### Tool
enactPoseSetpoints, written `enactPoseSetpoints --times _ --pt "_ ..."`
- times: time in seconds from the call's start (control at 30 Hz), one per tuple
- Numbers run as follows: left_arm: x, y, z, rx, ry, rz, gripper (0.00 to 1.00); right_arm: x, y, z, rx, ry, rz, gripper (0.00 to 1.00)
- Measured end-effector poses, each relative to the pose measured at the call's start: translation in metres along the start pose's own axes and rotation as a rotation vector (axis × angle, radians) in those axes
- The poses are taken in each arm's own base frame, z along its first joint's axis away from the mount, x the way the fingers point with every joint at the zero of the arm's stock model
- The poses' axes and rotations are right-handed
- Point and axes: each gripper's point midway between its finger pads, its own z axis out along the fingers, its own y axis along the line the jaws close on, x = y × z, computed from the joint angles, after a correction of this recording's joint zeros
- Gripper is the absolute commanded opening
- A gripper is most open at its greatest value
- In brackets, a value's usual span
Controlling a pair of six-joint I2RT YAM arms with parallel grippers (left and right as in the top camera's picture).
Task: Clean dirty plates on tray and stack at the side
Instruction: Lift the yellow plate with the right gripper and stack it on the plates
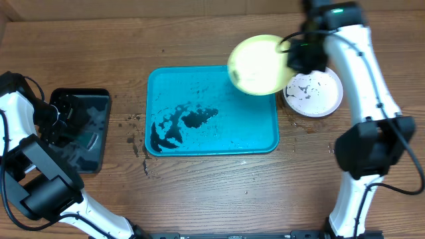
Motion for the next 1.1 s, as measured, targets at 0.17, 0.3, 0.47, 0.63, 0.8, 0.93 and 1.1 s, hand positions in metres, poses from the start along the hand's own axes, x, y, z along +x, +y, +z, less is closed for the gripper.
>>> enactPoseSetpoints --times 0.17,0.3,0.47,0.63,0.8,0.93,1.1 --pt "0.0 0.0 0.0 0.0 0.0 0.0 1.0 -0.029 -0.084 -0.012 0.018 -0.034 0.183 0.04" --pt "0.0 0.0 0.0 0.0 0.0 0.0 1.0 -0.044 -0.132 -0.018 0.024 -0.077 0.287 0.04" --pt "0.0 0.0 0.0 0.0 0.0 0.0 1.0 -0.042 -0.164 -0.002 0.034 -0.069 0.364 0.04" --pt "0.0 0.0 0.0 0.0 0.0 0.0 1.0 -0.024 -0.173 0.035 0.044 0.005 0.402 0.04" --pt "0.0 0.0 0.0 0.0 0.0 0.0 1.0 -0.005 -0.17 0.058 0.04 0.073 0.415 0.78" --pt "0.0 0.0 0.0 0.0 0.0 0.0 1.0 0.002 -0.16 0.061 0.028 0.105 0.401 1.0" --pt "0.0 0.0 0.0 0.0 0.0 0.0 1.0 0.021 -0.136 0.059 -0.031 0.195 0.383 1.0"
